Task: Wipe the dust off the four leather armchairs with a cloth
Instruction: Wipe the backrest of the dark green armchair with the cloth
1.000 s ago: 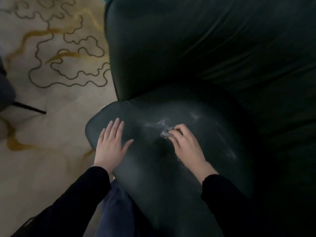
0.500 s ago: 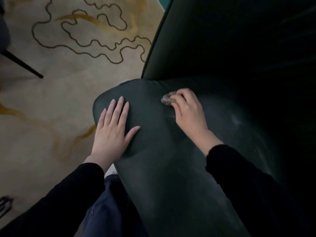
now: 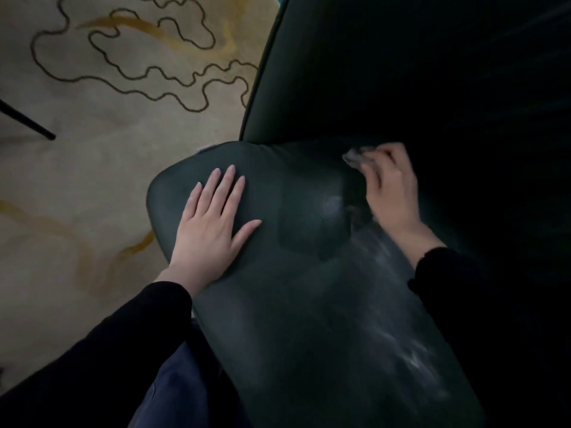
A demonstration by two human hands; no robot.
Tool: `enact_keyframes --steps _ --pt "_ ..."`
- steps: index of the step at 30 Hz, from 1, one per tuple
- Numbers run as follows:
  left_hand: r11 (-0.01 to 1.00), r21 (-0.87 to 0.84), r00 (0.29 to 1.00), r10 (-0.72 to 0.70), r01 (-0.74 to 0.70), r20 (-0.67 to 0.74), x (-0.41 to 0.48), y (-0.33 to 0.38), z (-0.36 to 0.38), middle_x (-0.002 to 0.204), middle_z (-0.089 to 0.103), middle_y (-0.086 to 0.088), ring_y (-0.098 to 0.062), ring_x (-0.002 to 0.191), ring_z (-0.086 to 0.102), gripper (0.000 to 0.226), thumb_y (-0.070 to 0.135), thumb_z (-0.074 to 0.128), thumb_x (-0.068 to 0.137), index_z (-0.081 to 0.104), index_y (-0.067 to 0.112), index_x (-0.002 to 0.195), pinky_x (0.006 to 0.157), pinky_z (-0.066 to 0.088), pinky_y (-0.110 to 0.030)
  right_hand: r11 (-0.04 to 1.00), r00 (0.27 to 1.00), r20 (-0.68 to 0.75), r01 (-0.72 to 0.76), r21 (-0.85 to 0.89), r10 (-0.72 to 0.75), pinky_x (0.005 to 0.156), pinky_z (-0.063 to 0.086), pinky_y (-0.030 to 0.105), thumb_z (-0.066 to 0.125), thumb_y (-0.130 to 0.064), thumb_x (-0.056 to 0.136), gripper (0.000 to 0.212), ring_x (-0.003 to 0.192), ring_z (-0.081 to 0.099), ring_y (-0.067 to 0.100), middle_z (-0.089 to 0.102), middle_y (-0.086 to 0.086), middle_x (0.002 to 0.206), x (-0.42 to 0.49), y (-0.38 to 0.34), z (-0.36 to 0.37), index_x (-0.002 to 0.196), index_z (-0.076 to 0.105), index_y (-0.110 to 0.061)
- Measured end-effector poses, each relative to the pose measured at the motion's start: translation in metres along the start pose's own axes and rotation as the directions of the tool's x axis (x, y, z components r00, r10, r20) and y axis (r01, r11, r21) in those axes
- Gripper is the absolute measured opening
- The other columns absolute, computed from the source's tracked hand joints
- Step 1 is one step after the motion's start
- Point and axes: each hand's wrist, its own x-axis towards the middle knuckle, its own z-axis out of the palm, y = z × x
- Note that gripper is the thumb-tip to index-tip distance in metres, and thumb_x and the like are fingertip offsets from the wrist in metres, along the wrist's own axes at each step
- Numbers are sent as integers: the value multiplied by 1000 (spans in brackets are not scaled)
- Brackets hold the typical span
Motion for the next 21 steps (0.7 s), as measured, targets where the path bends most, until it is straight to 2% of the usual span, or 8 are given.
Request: enact_keyframes --steps 3,7,11,13,15,18,21 --pt "1000 7 1000 1 -1 -5 0 1 0 161 20 -7 -24 149 13 74 60 21 97 27 10 153 121 8 -40 1000 1000 -22 -23 -18 23 82 51 42 52 -8 92 20 92 58 29 55 17 107 -4 2 10 103 66 2" --pt "999 -17 999 30 -30 -16 5 8 -6 160 21 -8 -24 149 14 73 58 22 98 28 10 152 121 10 -41 991 992 -10 124 57 -124 85 49 39 55 -8 92 16 90 59 32 58 17 100 -66 -33 13 96 67 2" --pt "989 -32 989 145 -145 -21 25 27 -12 160 23 -8 -24 149 16 70 56 24 99 28 10 152 121 10 -40 956 959 108 242 164 -261 81 50 37 59 -6 92 16 86 58 29 53 12 104 -128 -56 8 100 66 5" --pt "984 -30 984 176 -176 -16 35 36 -11 160 24 -8 -24 148 17 70 56 24 99 27 10 152 121 10 -40 951 952 138 244 189 -272 79 51 35 59 -7 92 17 87 59 28 56 14 103 -127 -50 1 101 66 4" --pt "981 -22 981 194 -194 -2 42 42 -10 160 23 -8 -24 148 17 71 57 23 99 27 11 152 121 10 -40 972 980 71 175 155 -188 81 50 34 55 -11 93 20 89 58 28 58 16 101 -108 -32 -9 99 67 3" --pt "977 -7 977 213 -213 15 48 43 -9 160 23 -7 -24 148 17 71 57 24 99 27 11 153 121 11 -41 998 997 -73 -24 51 28 87 47 33 51 -13 93 22 95 57 28 56 18 104 -65 21 -24 100 66 2" --pt "975 10 975 221 -221 23 51 41 -8 159 25 -8 -25 148 19 70 56 24 99 28 11 152 121 13 -43 983 979 -97 -182 -8 181 83 51 42 53 -10 94 20 93 58 27 54 18 108 -43 60 -28 105 64 2"
